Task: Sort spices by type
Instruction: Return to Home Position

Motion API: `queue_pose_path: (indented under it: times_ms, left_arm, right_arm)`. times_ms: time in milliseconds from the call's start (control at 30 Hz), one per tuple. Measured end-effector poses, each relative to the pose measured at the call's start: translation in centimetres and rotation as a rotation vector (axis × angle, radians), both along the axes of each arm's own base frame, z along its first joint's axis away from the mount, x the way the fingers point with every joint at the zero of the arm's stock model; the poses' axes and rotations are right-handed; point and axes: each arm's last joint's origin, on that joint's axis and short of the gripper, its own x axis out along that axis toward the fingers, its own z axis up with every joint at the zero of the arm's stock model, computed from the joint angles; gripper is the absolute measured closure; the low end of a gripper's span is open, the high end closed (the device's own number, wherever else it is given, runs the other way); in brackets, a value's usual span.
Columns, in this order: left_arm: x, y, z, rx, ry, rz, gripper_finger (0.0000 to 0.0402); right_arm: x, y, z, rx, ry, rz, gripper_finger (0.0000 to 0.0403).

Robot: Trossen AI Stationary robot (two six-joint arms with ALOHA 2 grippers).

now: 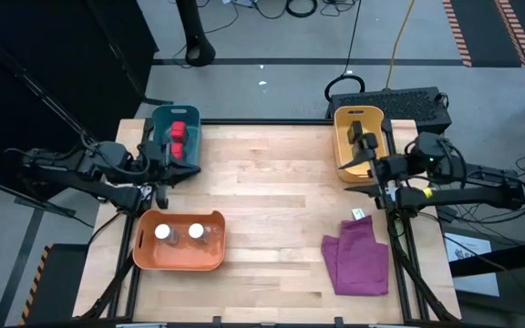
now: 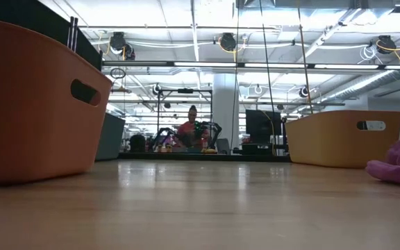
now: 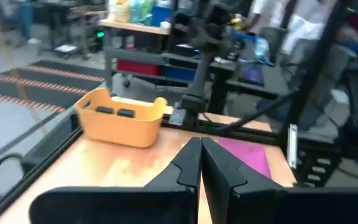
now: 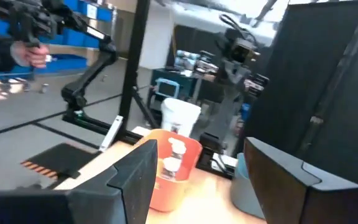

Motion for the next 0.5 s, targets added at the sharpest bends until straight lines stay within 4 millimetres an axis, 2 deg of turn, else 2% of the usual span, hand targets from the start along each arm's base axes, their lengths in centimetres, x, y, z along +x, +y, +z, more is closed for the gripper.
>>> queue_pose_path:
  times_ms: [167,267,500]
  left_arm:
    - [-0.5,0.9,0.0,0.073,-0.052,-0.042,0.0384]
    - [-1.0,1.4,-1.1,0.076,-0.145,-0.079,0.0384]
    - [-2.3,2.2,-7.3,-0.035,-0.357,-0.117,0.0384]
  right_arm:
    - [-2.5,0.3,-2.1,-0.017,-0.045,-0.006,0.0181]
    - [-3.8,0.5,-3.8,-0.013,-0.08,-0.007,0.0181]
    - [-6.2,0.7,-7.3,0.048,-0.224,-0.015,0.0181]
